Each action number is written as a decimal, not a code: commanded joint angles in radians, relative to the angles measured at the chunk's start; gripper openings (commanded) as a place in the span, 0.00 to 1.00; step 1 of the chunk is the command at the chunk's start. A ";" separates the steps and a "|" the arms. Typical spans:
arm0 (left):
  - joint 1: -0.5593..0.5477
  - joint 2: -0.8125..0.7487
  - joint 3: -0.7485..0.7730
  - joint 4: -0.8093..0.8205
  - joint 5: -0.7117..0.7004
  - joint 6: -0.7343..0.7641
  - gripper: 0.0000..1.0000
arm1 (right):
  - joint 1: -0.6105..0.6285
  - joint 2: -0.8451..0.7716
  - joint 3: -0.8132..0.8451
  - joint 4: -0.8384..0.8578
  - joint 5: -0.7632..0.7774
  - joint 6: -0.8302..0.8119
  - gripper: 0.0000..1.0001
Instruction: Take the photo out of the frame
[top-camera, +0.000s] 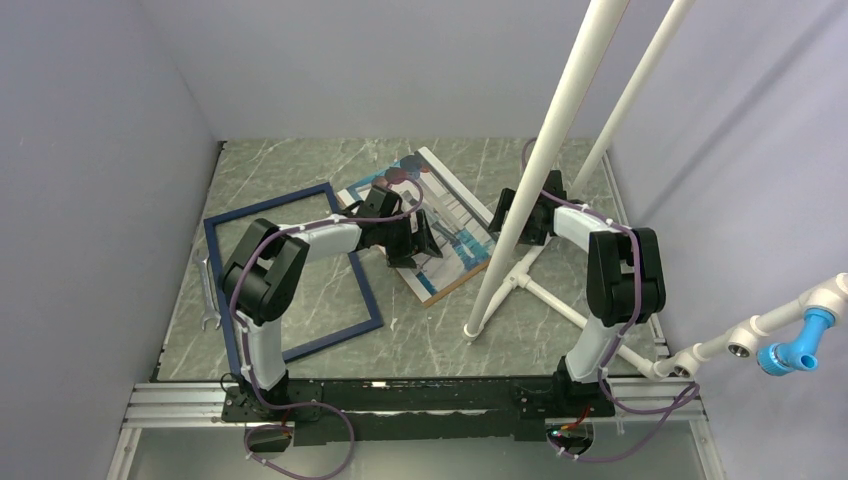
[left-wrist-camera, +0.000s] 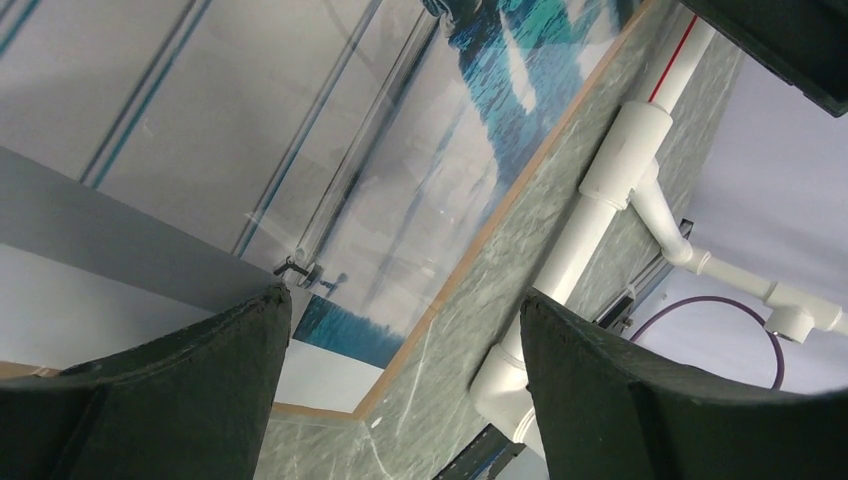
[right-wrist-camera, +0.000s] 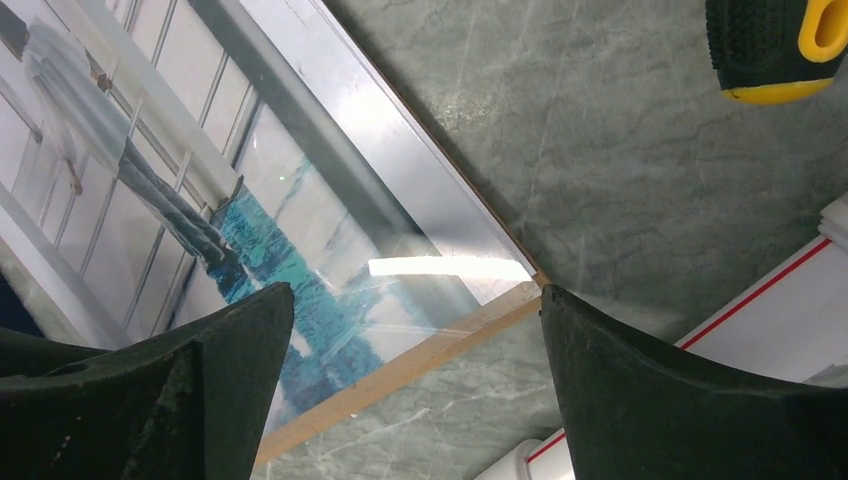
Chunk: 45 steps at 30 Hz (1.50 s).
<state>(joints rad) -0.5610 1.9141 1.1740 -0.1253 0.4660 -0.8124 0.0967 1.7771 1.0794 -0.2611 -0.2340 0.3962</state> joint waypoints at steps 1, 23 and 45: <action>0.006 -0.072 0.051 -0.055 -0.029 0.033 0.87 | 0.004 0.029 0.058 0.054 -0.018 -0.036 0.94; 0.012 -0.182 -0.048 -0.189 -0.331 0.047 0.91 | 0.005 0.114 0.114 0.108 -0.174 -0.049 0.94; 0.016 -0.051 0.091 -0.148 -0.171 0.112 0.91 | 0.004 -0.057 0.003 0.013 -0.010 0.046 0.83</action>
<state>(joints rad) -0.5499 1.8179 1.2304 -0.2943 0.2623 -0.7174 0.0998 1.7321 1.0969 -0.2615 -0.2447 0.4107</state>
